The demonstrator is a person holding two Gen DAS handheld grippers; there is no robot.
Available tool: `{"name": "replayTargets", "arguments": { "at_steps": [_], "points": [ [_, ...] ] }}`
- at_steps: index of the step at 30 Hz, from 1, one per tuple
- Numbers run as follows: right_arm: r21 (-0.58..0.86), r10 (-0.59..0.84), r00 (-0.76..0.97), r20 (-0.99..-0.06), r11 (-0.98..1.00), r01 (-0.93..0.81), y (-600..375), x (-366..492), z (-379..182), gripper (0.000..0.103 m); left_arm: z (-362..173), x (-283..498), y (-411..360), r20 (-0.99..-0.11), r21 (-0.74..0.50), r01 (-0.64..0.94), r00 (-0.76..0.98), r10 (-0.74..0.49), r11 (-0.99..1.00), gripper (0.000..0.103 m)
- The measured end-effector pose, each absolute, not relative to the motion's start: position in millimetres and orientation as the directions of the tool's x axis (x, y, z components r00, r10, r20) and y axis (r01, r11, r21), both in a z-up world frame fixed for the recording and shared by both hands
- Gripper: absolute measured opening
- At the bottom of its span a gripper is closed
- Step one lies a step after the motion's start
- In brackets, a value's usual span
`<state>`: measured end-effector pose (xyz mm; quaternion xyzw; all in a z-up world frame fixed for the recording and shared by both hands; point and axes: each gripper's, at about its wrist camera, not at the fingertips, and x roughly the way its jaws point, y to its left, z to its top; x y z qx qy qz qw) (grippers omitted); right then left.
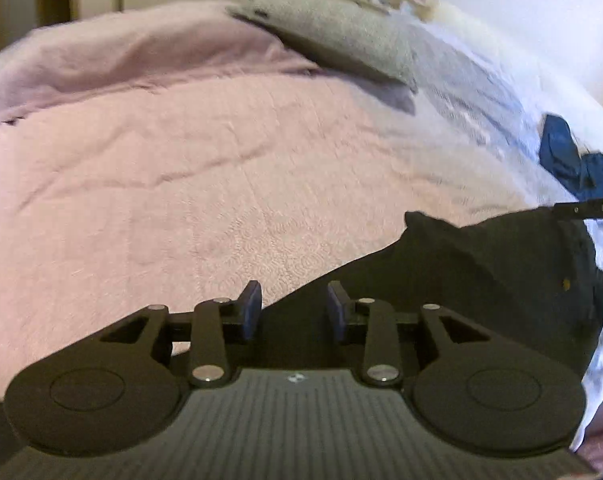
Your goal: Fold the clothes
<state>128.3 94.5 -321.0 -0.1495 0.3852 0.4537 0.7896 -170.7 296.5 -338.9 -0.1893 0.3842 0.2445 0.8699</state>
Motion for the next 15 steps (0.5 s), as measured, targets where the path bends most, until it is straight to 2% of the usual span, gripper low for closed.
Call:
{"name": "replayTargets", "arguments": {
  "at_steps": [1, 3, 5, 6, 11, 15],
  "points": [
    [0.11, 0.602, 0.291, -0.744, 0.539, -0.835, 95.4, 128.9, -324.1, 0.038, -344.3, -168.8, 300.6, -0.767, -0.146, -0.55, 0.588, 0.257, 0.822, 0.042],
    [0.09, 0.603, 0.294, -0.741, 0.524, -0.847, 93.9, 127.6, -329.7, 0.038, -355.9, -166.3, 309.0, -0.777, -0.173, -0.508, 0.597, 0.199, 0.844, 0.043],
    [0.066, 0.593, 0.297, -0.748, 0.513, -0.856, 95.0, 129.6, -338.8, 0.038, -367.6, -167.3, 315.4, -0.777, -0.21, -0.474, 0.611, 0.148, 0.855, 0.025],
    [0.055, 0.588, 0.299, -0.752, 0.508, -0.86, 95.6, 131.2, -343.7, 0.038, -372.6, -167.7, 314.4, -0.776, -0.194, -0.462, 0.611, 0.153, 0.865, 0.009],
    [0.065, 0.52, 0.265, -0.812, 0.532, -0.844, 107.7, 153.6, -383.7, 0.038, -387.1, -166.7, 314.2, -0.779, -0.157, -0.533, 0.585, 0.228, 0.831, 0.009],
    [0.021, 0.478, 0.294, -0.828, 0.55, -0.835, 116.9, 150.5, -372.9, 0.038, -369.5, -171.2, 304.7, -0.758, -0.146, -0.599, 0.579, 0.299, 0.787, 0.009]
  ]
}}
